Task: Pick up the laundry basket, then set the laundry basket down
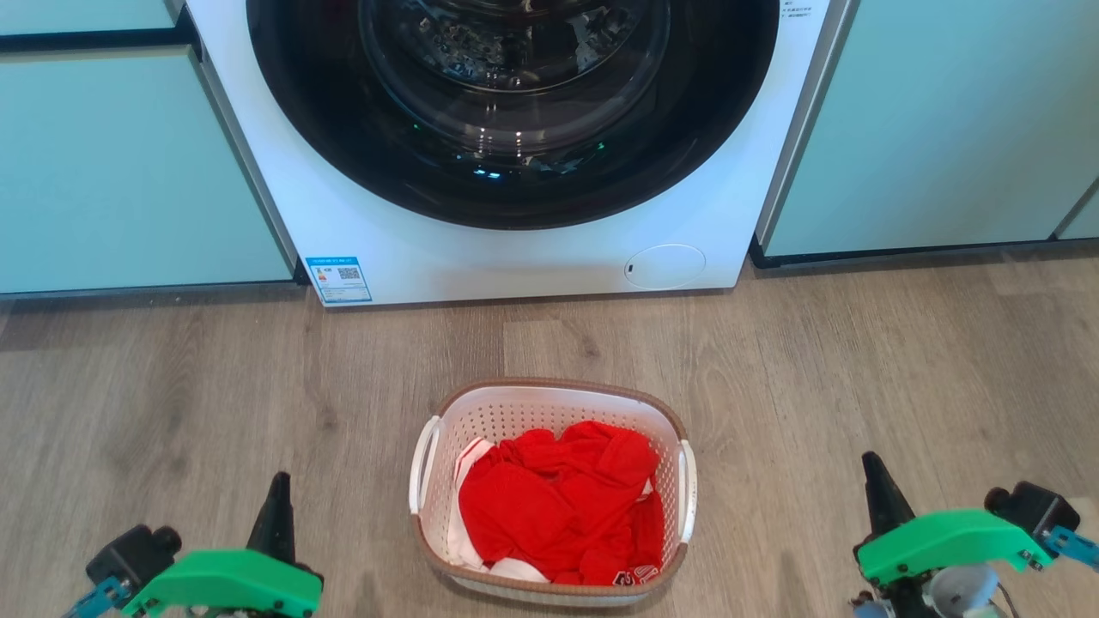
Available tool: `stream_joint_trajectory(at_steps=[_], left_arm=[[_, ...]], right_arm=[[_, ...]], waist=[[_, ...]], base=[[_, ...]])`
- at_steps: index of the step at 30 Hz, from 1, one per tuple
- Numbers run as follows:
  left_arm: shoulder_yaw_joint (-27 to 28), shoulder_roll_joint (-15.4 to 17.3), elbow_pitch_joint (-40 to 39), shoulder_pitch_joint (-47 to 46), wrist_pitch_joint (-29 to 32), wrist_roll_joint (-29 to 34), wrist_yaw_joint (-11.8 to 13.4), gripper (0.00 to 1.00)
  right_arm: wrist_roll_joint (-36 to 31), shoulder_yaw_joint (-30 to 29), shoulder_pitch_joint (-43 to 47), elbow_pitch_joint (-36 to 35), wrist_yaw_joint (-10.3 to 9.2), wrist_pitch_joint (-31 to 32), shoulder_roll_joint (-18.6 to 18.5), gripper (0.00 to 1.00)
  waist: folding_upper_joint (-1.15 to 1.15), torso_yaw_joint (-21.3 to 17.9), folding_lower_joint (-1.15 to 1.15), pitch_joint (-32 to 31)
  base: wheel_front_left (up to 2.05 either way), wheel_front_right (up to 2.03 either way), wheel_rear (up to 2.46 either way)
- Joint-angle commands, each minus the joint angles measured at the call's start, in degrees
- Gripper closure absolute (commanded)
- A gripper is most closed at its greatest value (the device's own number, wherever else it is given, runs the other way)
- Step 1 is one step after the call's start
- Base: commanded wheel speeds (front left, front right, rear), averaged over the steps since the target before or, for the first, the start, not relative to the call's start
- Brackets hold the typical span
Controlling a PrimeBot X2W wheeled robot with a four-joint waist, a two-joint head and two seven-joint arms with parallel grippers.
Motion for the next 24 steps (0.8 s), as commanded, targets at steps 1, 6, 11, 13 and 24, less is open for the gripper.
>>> stream_joint_trajectory(at_steps=[1, 6, 11, 13, 24], left_arm=[[1.5, 0.7, -1.4, -3.1, 0.4, -1.4, -0.4, 1.00], [2.0, 0.7, -1.3, -3.8, 1.2, -4.6, -0.8, 1.00], [2.5, 0.7, -1.2, -4.5, 2.0, -7.9, -1.2, 1.00], [2.7, 0.7, -1.2, -4.8, 2.4, -9.2, -1.4, 1.00], [3.9, 0.7, -0.9, -6.3, 4.2, -16.3, -2.2, 1.00]], right_arm=[[1.4, 0.0, -3.5, -2.1, 0.20, 0.3, -1.2, 1.00], [4.6, -0.4, -3.7, -2.3, 0.21, 1.1, -1.3, 1.00], [7.7, -0.9, -4.0, -2.5, 0.23, 1.9, -1.3, 1.00], [9.0, -1.1, -4.1, -2.6, 0.23, 2.2, -1.3, 1.00], [15.8, -2.1, -4.8, -3.0, 0.27, 4.0, -1.4, 1.00]], waist=[[0.00, 0.0, 0.00, 0.0], [0.00, 0.1, 0.00, 0.1], [0.00, 0.1, 0.00, 0.1], [0.00, 0.1, 0.00, 0.1], [0.00, 0.2, 0.00, 0.2]], base=[[0.00, 0.00, 0.00], [0.00, 0.00, 0.00], [0.00, 0.00, 0.00], [0.00, 0.00, 0.00], [0.00, 0.00, 0.00]])
